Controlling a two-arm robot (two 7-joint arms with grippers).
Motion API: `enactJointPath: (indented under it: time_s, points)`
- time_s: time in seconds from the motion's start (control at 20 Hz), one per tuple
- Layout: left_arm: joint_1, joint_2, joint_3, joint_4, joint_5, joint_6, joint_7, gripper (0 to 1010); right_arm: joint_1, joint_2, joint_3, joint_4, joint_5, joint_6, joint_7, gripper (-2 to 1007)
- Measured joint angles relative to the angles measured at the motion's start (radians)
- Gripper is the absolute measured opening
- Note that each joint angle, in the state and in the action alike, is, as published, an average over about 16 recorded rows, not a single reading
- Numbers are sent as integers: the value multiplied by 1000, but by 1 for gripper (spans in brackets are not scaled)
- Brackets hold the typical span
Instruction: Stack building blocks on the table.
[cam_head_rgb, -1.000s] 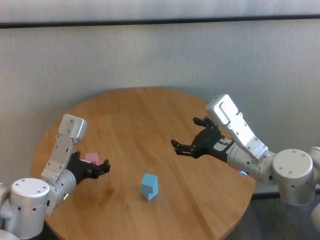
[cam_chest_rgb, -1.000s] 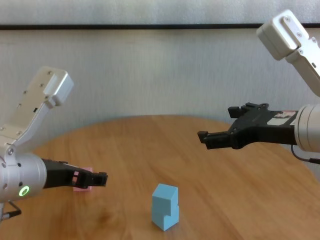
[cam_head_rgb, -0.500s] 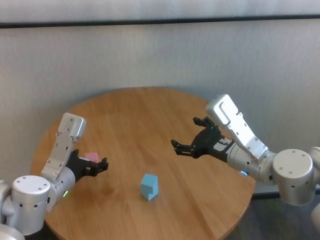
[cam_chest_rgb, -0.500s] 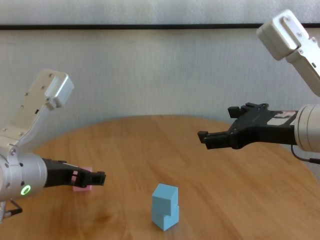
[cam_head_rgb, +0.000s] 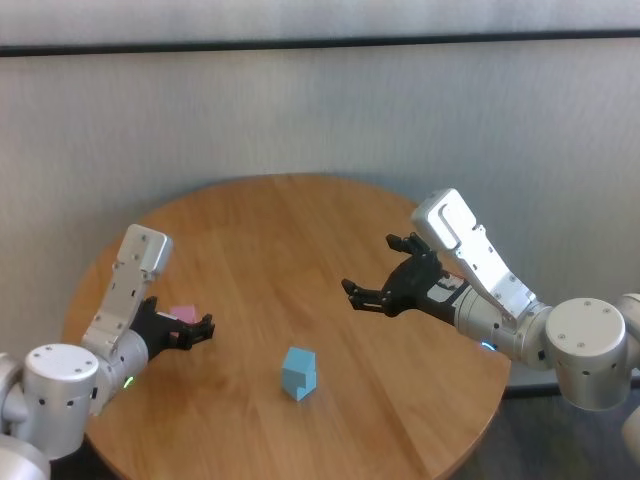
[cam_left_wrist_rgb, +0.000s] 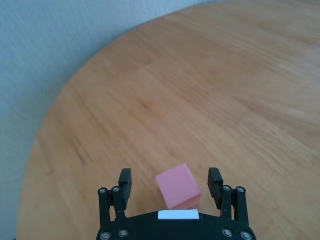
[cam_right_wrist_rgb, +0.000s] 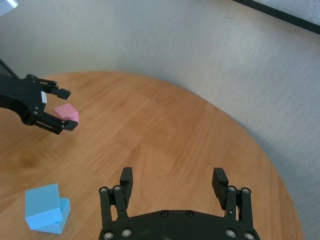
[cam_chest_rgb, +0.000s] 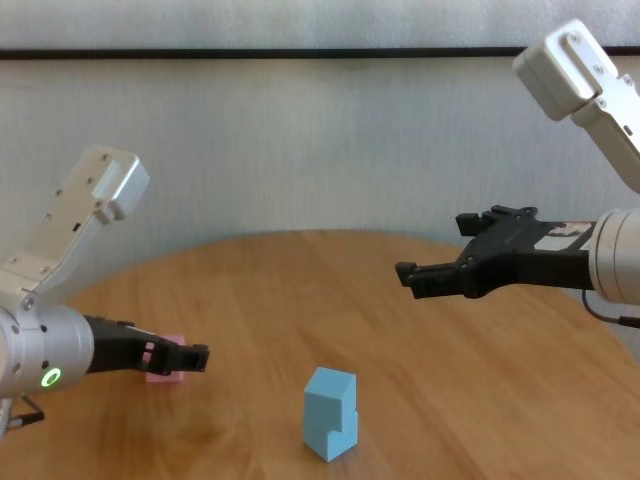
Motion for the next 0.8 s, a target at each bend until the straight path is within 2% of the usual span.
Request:
enactJointPath:
  time_s: [0.5, 0.8]
  points:
    - [-15, -3, 0, 23, 12, -14, -14, 991, 0, 0, 0, 0, 0, 0, 0, 1001]
    - [-14, -2, 0, 21, 11, -13, -14, 925, 0, 0, 0, 0, 0, 0, 0, 1001]
